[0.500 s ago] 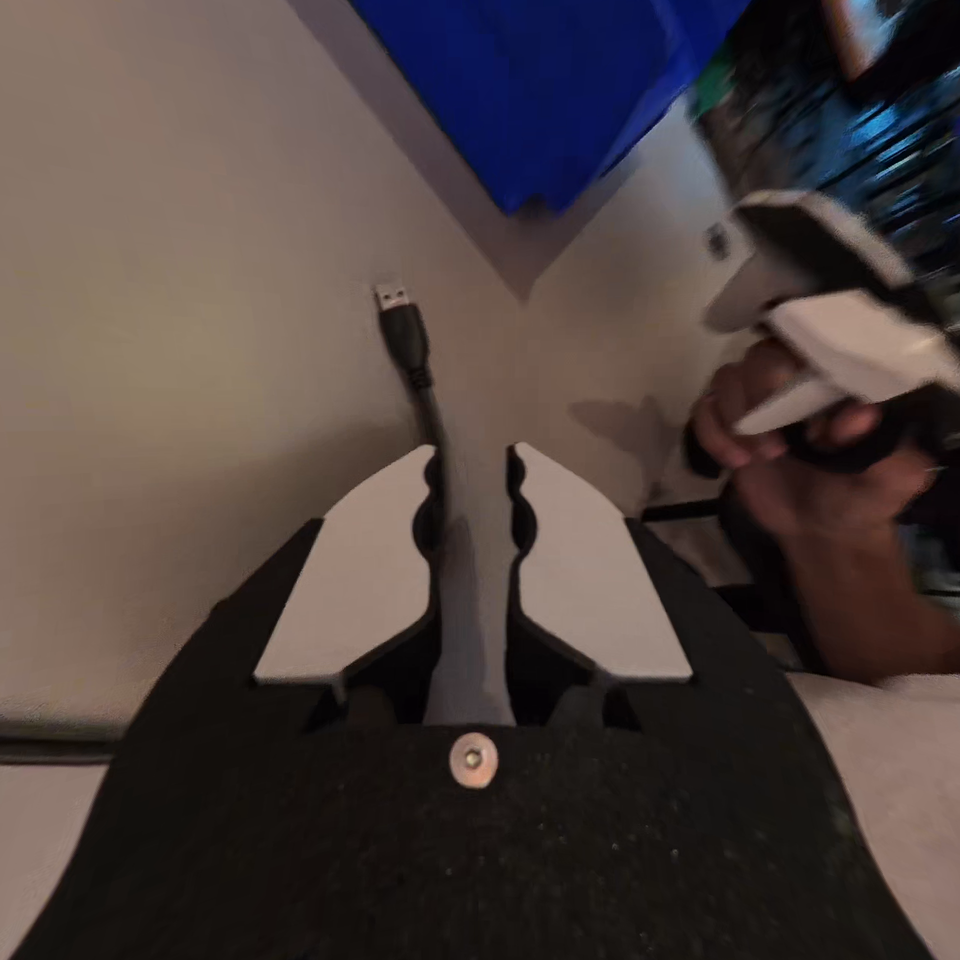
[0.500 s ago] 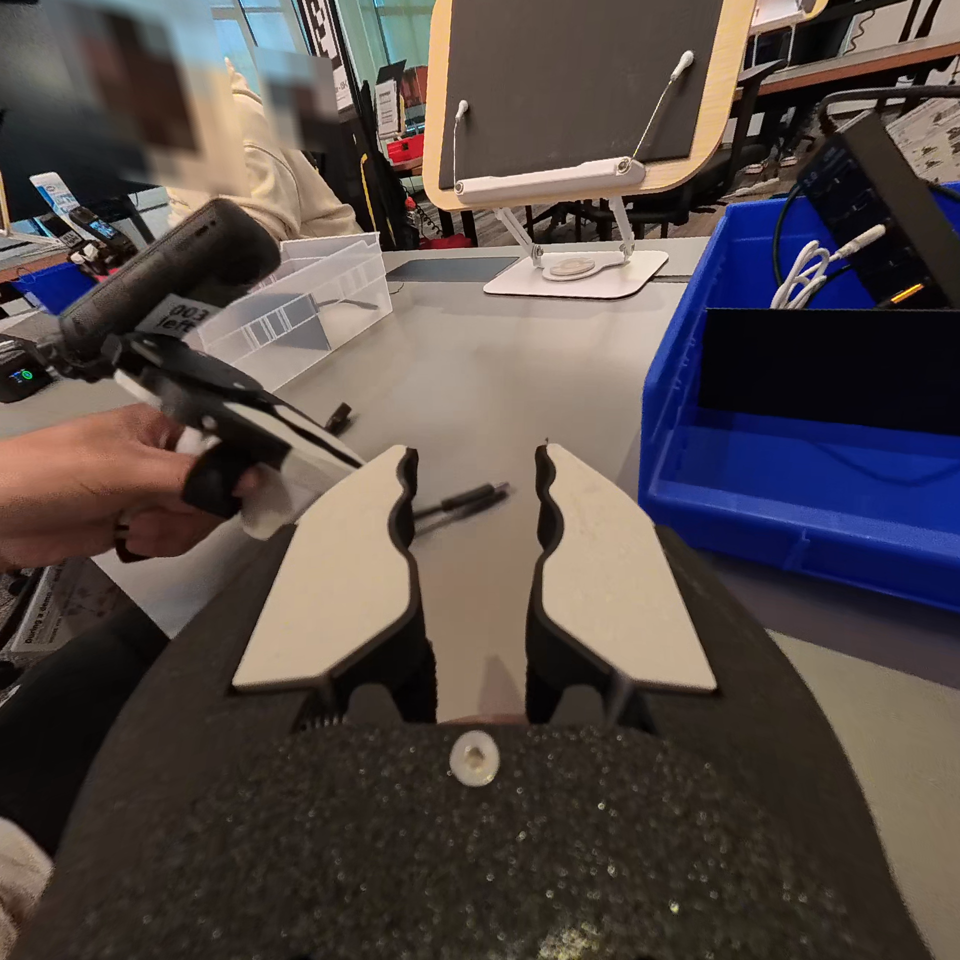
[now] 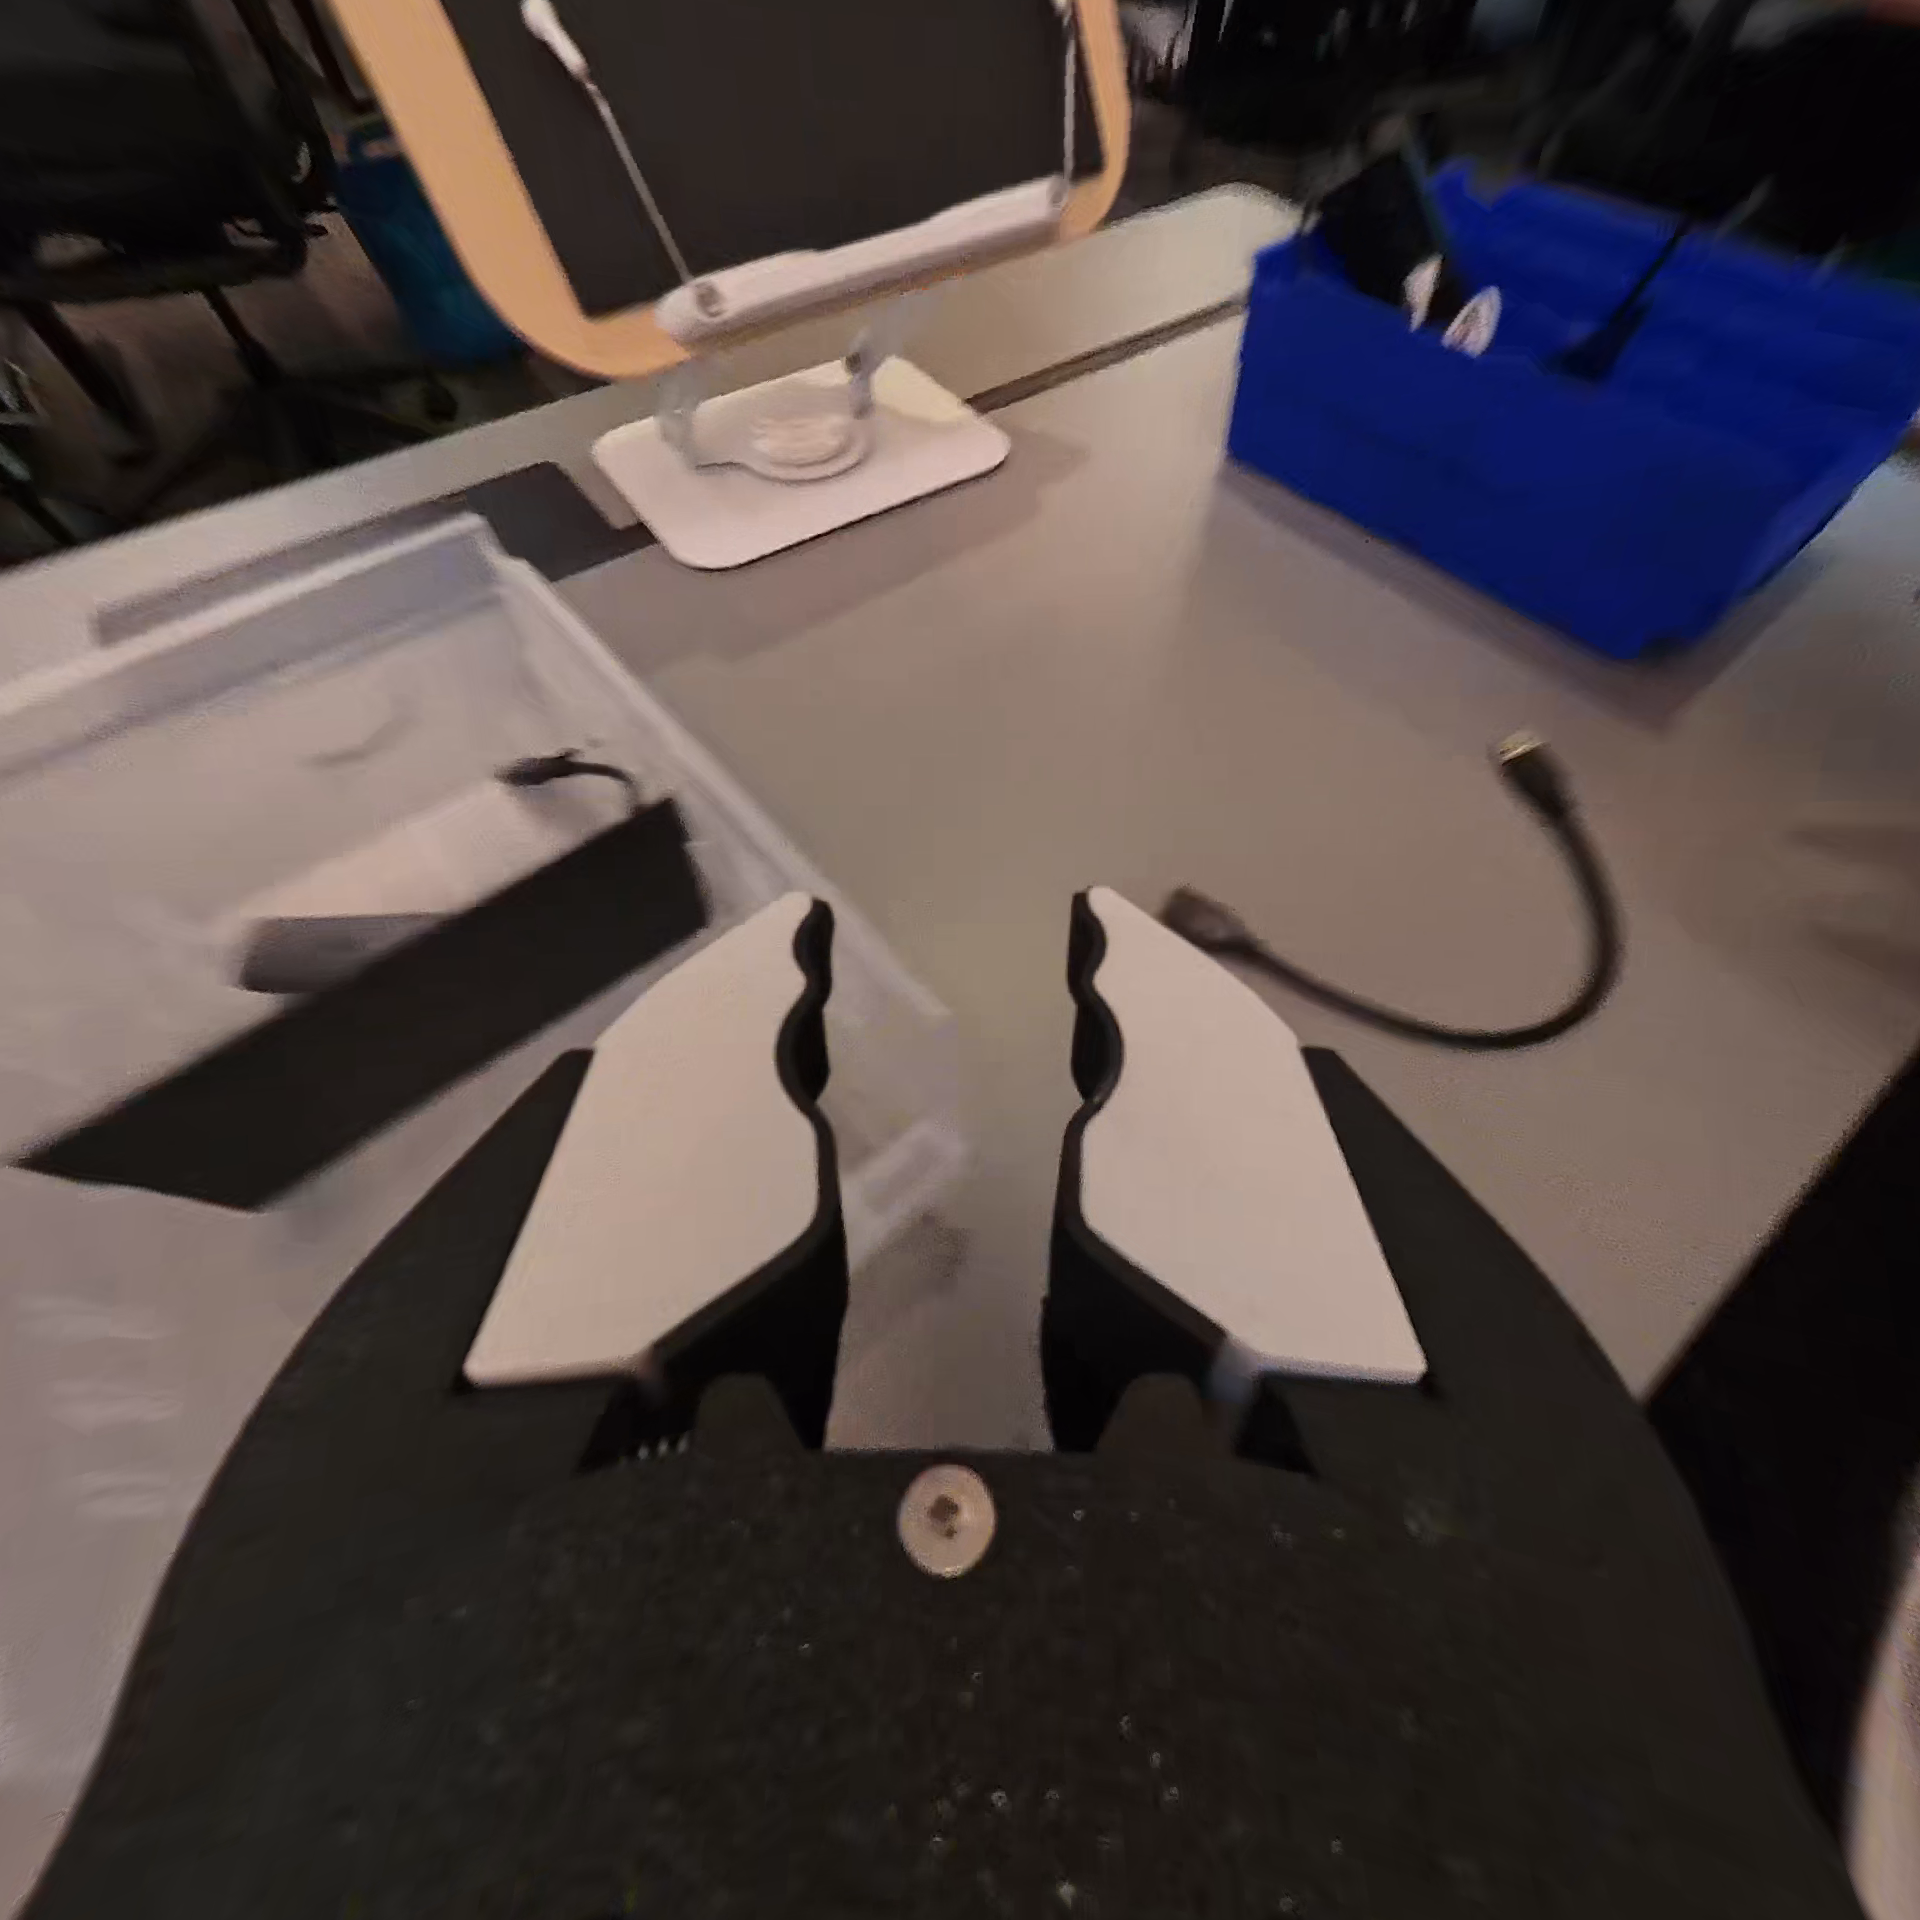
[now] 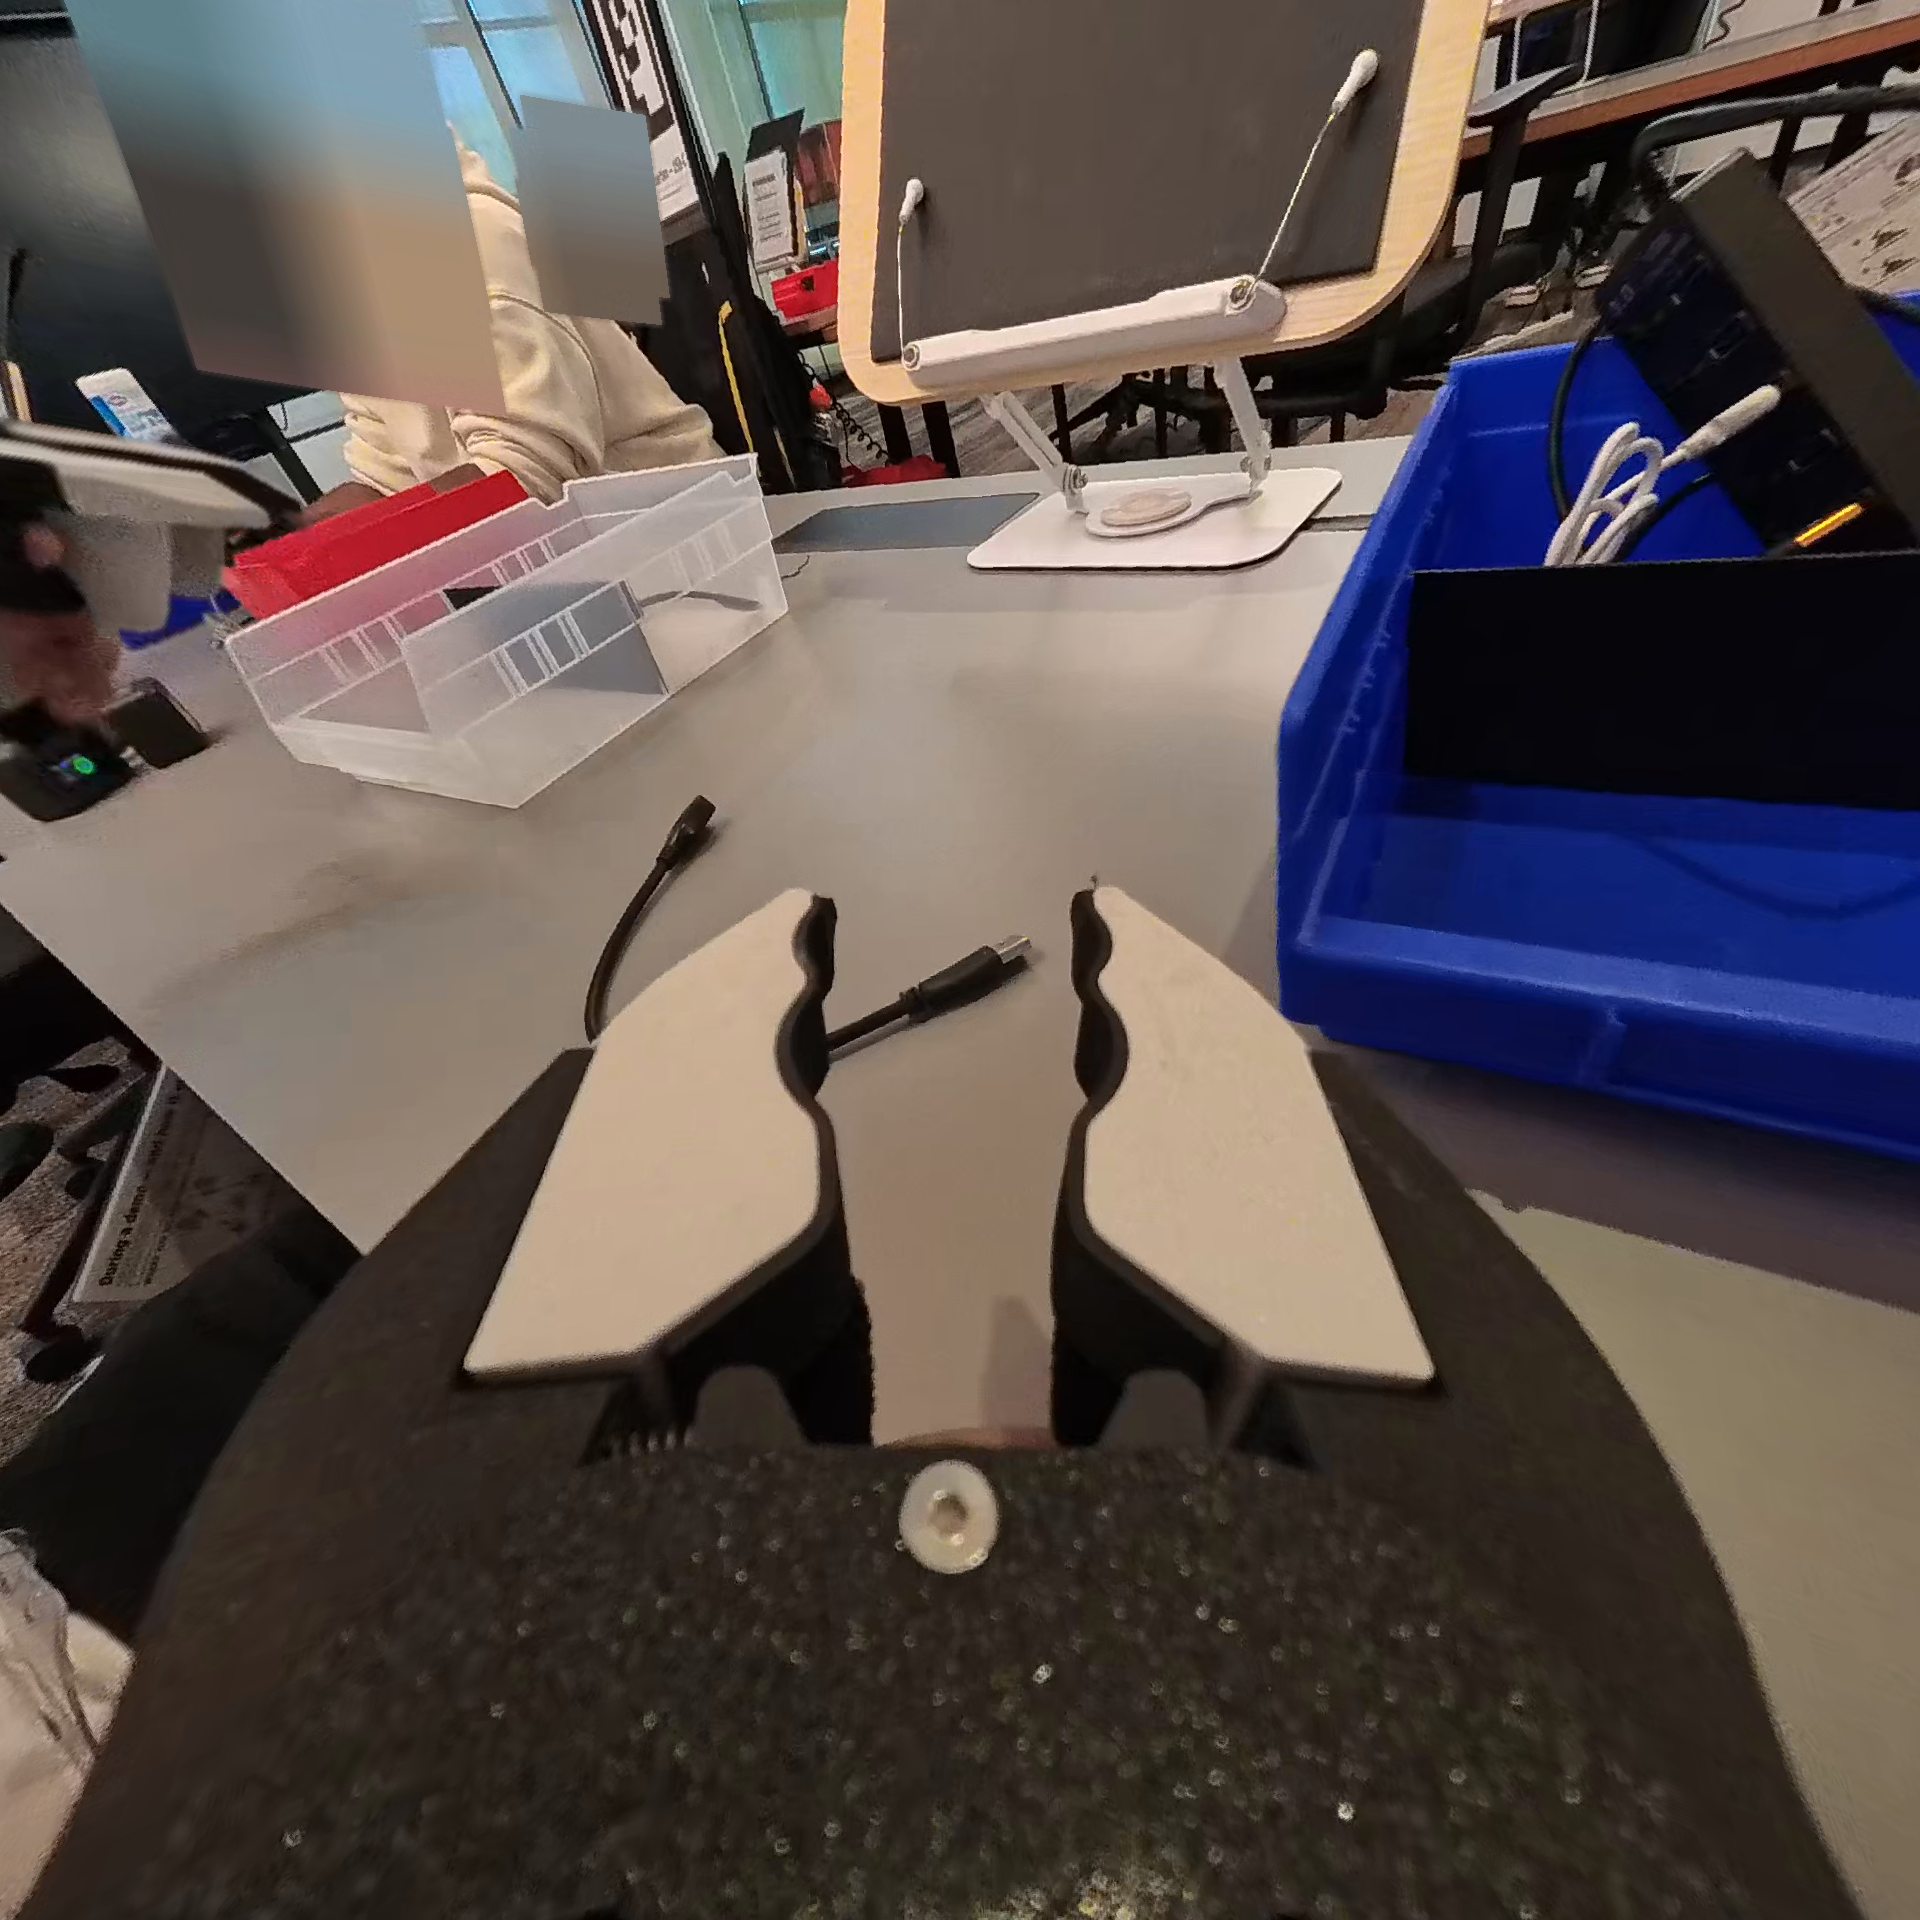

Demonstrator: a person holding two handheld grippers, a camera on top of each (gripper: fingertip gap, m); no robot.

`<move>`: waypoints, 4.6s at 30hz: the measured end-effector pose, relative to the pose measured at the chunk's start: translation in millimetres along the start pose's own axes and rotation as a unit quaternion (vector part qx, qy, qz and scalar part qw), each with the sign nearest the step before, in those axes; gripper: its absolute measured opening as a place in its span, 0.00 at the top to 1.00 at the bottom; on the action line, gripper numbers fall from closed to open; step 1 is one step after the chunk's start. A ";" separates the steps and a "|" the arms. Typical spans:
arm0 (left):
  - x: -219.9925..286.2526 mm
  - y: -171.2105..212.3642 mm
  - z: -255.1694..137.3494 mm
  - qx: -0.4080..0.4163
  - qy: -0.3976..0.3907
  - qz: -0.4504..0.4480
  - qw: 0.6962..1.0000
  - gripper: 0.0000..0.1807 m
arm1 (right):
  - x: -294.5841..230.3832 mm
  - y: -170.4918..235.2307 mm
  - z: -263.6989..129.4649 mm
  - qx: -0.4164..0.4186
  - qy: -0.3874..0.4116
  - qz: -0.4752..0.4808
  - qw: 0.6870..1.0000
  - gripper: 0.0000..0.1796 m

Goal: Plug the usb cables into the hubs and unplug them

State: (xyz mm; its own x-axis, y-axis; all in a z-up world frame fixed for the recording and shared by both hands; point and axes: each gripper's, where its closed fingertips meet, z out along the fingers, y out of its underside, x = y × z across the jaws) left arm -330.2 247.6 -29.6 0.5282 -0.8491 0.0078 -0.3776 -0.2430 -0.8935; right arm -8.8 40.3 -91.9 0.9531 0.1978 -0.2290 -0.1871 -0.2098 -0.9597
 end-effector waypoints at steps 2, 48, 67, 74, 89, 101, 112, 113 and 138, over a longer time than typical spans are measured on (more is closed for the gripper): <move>-42.9 -0.7 4.7 -0.042 -0.023 0.048 0.998 0.72 | -1.8 0.5 3.6 -0.001 -0.006 0.004 1.000 0.76; -63.3 -188.2 24.7 0.062 0.034 0.041 0.997 0.83 | -61.5 -26.8 32.1 0.023 -0.129 -0.002 0.991 0.76; 229.7 -150.0 36.9 0.185 0.593 -0.043 0.783 0.83 | -171.6 -118.3 70.1 0.074 -0.629 0.139 0.761 0.86; 190.9 -93.4 62.4 0.116 0.485 0.004 0.867 0.80 | -132.2 -50.7 110.9 -0.075 -0.460 -0.059 0.883 0.86; 180.6 -36.7 79.0 0.116 0.283 0.240 0.921 0.88 | -120.2 -37.7 133.8 -0.065 -0.184 -0.566 0.801 0.87; 162.3 -46.3 73.4 0.155 0.141 0.331 0.920 0.89 | -86.9 -44.7 123.0 -0.108 -0.178 -0.441 0.873 0.77; 138.0 3.9 13.3 0.243 -0.042 0.261 0.933 0.90 | -24.9 78.7 78.9 -0.293 0.028 -0.067 0.953 0.75; 139.2 3.5 13.1 0.246 -0.036 0.253 0.935 0.90 | -26.0 86.4 77.3 -0.295 0.048 -0.056 0.953 0.75; 153.5 16.9 63.1 0.207 -0.025 0.394 0.895 0.90 | -95.5 -3.8 91.9 -0.308 -0.352 -0.027 0.883 0.95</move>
State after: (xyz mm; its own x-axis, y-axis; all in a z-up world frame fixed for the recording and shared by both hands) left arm -207.5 142.8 -71.8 0.2589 -0.6558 -0.7092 -0.3385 0.6261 -0.7025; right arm -121.0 110.2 -81.3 0.5319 0.7243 -0.4387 0.2261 -0.6208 -0.7507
